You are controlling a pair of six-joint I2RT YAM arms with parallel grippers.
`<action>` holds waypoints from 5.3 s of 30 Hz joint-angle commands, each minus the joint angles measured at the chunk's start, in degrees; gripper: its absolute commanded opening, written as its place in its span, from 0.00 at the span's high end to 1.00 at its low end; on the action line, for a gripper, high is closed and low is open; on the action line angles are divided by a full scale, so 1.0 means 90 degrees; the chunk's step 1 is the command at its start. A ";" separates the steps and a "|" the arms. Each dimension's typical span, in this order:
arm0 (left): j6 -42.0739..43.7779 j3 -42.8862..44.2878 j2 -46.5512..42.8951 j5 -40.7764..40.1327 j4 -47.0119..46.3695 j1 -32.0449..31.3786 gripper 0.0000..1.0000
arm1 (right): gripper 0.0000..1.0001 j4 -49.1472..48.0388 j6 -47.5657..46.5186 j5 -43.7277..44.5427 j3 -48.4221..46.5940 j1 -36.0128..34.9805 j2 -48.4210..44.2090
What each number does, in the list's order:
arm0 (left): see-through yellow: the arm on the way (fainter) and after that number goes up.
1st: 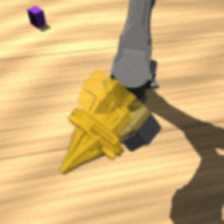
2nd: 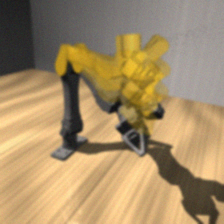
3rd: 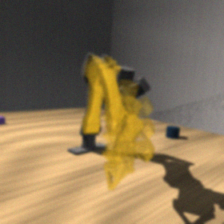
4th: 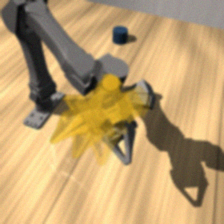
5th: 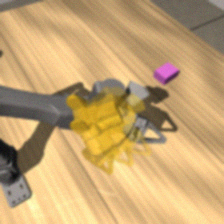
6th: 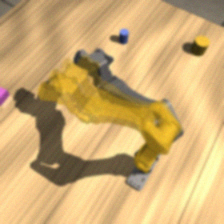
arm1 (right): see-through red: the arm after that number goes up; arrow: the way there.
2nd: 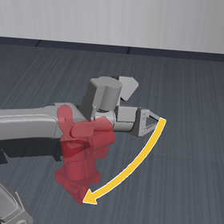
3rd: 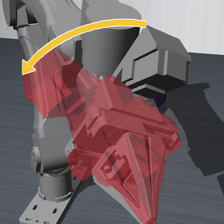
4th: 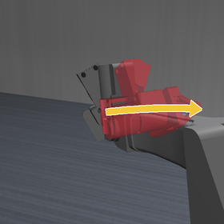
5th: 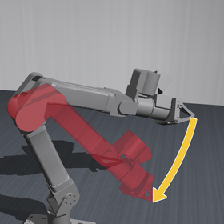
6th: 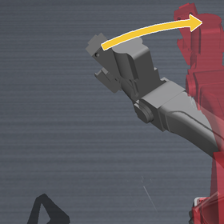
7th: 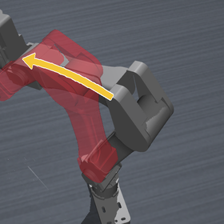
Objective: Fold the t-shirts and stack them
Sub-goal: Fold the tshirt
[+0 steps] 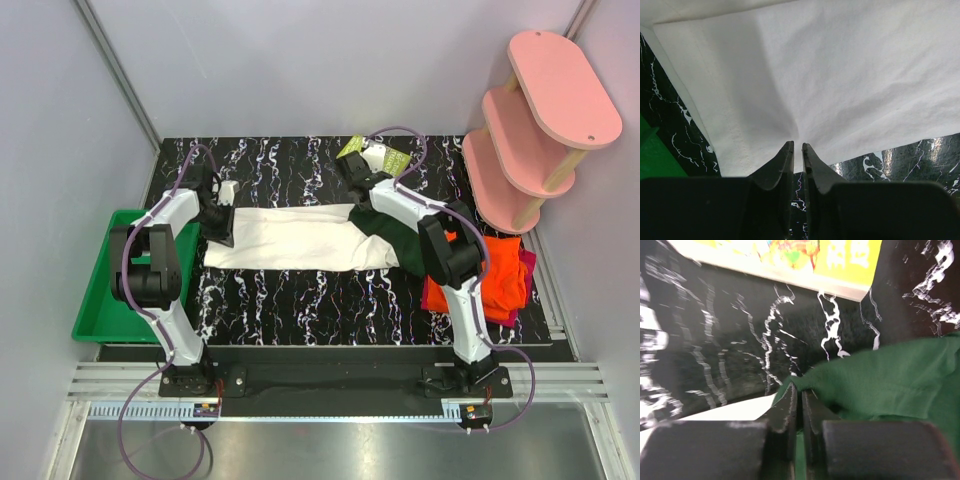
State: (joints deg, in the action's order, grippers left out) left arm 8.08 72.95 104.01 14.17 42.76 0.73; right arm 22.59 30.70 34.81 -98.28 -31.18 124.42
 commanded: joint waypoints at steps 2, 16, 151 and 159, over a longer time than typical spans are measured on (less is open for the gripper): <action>0.0021 0.0215 -0.0111 0.0076 0.0004 -0.0042 0.84 | 0.62 0.0234 -0.0324 -0.0108 -0.0759 0.0163 0.0453; 0.0001 0.0215 -0.0179 0.0280 0.0014 -0.0042 0.83 | 0.21 0.0107 0.0036 0.0244 0.1719 -0.0071 -0.2368; 0.0792 0.1437 0.0261 -0.0530 0.0844 -0.0824 0.64 | 1.00 0.1181 0.0944 -0.0244 0.0609 0.0554 -0.0672; 0.1241 0.1016 0.0113 -0.0588 0.1420 -0.0863 0.58 | 1.00 0.1249 0.1257 -0.0897 0.0510 0.0622 -0.0056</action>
State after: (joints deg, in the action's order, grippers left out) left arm 16.40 83.74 105.71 9.45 53.19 -6.70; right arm 32.86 40.60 30.22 -91.35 -25.85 121.75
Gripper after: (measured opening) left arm 0.424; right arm 0.010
